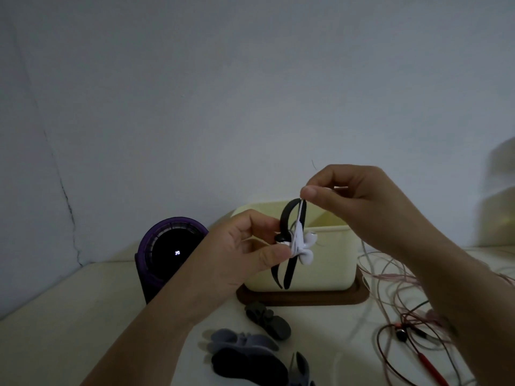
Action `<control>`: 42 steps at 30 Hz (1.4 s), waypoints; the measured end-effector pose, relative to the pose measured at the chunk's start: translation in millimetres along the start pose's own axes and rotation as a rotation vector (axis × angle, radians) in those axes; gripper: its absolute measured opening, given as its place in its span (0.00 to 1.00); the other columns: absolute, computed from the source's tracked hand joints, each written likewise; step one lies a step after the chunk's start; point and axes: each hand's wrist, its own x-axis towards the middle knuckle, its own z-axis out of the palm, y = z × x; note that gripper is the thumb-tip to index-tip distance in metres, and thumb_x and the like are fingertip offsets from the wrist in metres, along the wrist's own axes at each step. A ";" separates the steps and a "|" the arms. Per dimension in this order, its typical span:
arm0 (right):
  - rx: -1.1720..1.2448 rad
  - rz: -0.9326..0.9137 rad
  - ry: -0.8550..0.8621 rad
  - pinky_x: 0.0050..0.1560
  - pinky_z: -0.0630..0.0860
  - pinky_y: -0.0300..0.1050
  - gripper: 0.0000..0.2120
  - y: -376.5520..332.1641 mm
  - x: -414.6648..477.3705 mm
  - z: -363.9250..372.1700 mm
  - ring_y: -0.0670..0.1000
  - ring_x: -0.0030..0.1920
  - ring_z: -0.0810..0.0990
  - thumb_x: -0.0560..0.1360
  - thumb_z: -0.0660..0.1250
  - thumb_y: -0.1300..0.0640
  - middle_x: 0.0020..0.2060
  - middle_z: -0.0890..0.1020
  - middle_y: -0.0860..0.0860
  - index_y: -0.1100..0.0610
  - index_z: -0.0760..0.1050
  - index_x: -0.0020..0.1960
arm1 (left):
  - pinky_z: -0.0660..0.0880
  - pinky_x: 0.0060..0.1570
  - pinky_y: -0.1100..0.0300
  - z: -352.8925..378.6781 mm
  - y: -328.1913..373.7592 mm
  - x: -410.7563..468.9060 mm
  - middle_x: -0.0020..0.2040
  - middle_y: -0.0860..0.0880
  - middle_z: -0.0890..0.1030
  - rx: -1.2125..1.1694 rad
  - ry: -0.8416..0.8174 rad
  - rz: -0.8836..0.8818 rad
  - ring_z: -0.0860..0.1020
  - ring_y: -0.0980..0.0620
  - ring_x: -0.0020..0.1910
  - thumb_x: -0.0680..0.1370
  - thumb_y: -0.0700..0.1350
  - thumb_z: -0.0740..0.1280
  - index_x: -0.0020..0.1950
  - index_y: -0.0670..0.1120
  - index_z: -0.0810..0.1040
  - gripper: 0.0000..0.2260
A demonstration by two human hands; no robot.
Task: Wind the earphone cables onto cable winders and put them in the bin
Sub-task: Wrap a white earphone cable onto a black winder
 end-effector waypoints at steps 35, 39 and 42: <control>-0.485 -0.048 -0.279 0.34 0.68 0.34 0.12 -17.6 -9.1 18.3 0.42 0.32 0.73 0.75 0.62 0.47 0.28 0.76 0.47 0.50 0.82 0.43 | 0.73 0.41 0.65 -6.4 -8.5 4.3 0.41 0.57 0.85 0.156 0.264 -0.085 0.82 0.61 0.39 0.69 0.49 0.72 0.48 0.51 0.80 0.09; -0.407 -0.050 -0.118 0.31 0.69 0.33 0.07 -18.0 -5.3 1.3 0.41 0.29 0.73 0.70 0.66 0.45 0.30 0.79 0.45 0.45 0.78 0.36 | 0.77 0.52 0.60 -3.4 -6.3 0.8 0.44 0.57 0.84 0.239 0.157 -0.072 0.82 0.54 0.44 0.62 0.55 0.72 0.47 0.53 0.80 0.16; -0.310 -0.042 -0.038 0.29 0.67 0.32 0.07 -13.3 -3.0 -6.8 0.42 0.26 0.71 0.68 0.69 0.44 0.30 0.79 0.46 0.46 0.78 0.35 | 0.76 0.55 0.54 1.0 -3.7 -0.4 0.45 0.55 0.84 0.252 0.056 -0.039 0.82 0.49 0.46 0.63 0.59 0.76 0.47 0.54 0.80 0.16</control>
